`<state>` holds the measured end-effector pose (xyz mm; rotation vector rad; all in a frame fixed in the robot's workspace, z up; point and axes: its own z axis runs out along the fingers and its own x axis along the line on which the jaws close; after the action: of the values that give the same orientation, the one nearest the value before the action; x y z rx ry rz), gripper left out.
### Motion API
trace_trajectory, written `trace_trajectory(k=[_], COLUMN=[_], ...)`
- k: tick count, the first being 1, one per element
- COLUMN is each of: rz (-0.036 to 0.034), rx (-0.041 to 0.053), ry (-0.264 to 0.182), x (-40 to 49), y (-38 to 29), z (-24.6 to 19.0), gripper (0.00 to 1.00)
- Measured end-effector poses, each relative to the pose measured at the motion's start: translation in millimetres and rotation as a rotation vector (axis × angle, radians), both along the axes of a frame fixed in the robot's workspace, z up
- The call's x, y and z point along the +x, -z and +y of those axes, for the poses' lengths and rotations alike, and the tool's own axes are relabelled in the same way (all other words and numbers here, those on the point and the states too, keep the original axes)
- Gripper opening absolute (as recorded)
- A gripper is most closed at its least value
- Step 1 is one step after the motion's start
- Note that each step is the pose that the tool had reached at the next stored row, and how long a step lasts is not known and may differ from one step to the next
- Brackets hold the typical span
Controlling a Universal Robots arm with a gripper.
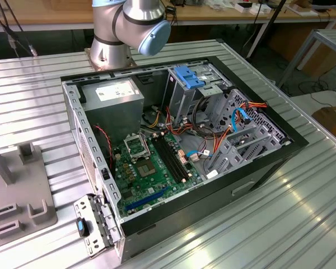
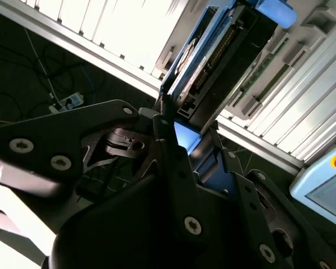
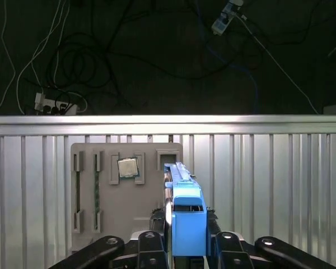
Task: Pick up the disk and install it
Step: 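Pick up the disk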
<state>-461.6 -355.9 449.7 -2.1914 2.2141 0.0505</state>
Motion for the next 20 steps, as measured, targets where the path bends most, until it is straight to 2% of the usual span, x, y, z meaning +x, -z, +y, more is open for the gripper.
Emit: trace_trajectory(k=[2, 7, 17, 20], rz=[0.0000, 0.0000, -0.0001, 0.0000], rx=[0.0003, 0.0025, 0.0025, 0.0025], ry=[0.000, 0.000, 0.000, 0.000], x=[0.0, 0.0, 0.0, 0.0], y=[-8.4, -19.7, -21.5, -25.5], z=[0.0, 0.0, 0.0, 0.0], gripper=[0.36, 0.36, 0.36, 0.36])
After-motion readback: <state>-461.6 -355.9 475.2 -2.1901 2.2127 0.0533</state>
